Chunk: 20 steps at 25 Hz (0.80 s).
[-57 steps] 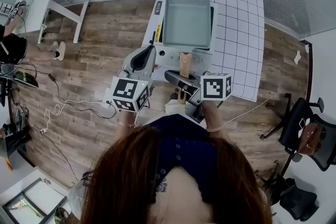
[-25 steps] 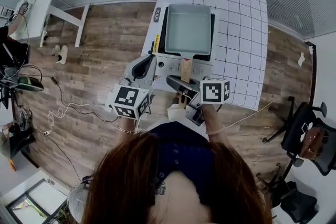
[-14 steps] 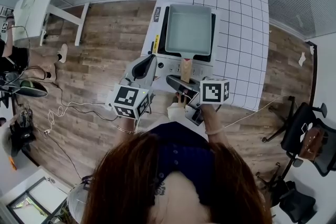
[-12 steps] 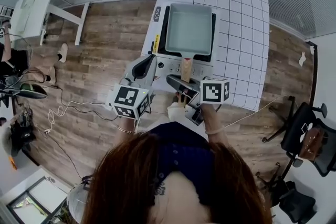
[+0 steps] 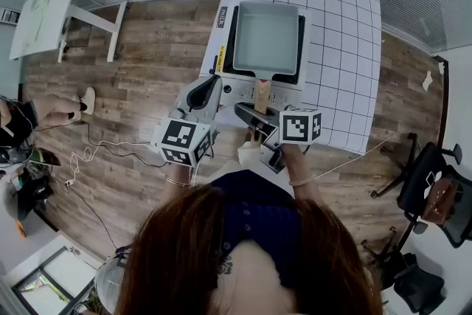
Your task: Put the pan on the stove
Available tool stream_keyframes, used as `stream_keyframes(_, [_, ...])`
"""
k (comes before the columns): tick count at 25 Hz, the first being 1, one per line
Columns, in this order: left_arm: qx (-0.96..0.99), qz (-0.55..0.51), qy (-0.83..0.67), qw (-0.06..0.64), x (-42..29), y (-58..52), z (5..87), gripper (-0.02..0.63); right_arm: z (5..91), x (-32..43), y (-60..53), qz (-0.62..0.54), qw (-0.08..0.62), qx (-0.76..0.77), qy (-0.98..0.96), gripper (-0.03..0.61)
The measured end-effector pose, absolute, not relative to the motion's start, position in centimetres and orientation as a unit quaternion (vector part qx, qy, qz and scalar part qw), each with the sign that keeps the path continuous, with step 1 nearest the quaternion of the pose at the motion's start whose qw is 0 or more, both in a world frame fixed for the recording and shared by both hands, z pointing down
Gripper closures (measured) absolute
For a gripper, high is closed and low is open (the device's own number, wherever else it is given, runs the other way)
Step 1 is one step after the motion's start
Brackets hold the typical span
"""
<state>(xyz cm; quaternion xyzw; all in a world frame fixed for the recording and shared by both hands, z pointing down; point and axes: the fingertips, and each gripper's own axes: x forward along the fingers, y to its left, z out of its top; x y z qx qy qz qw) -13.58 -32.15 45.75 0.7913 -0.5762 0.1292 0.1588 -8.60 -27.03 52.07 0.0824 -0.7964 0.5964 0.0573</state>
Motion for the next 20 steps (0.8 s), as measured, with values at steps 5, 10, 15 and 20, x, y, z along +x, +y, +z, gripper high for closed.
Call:
stream_keyframes(5, [0.791, 0.13, -0.576, 0.161, -13.7, -31.8, 45.8, 0.6, 52.3, -8.7, -27.1, 0.594, 0.056, 0.084, -0.798, 0.509])
stream_keyframes(10, [0.79, 0.127, -0.578, 0.159, -13.8, -31.6, 45.6, 0.6, 52.4, -8.7, -27.2, 0.59, 0.051, 0.088, -0.801, 0.506])
stream_keyframes(15, [0.79, 0.127, -0.578, 0.16, -13.8, -31.1, 45.6, 0.6, 52.3, -8.8, -27.0, 0.59, 0.043, 0.087, -0.802, 0.503])
stream_keyframes(20, [0.79, 0.125, -0.579, 0.157, -13.7, -30.7, 45.3, 0.6, 51.9, -8.9, -27.1, 0.595, 0.025, 0.082, -0.799, 0.476])
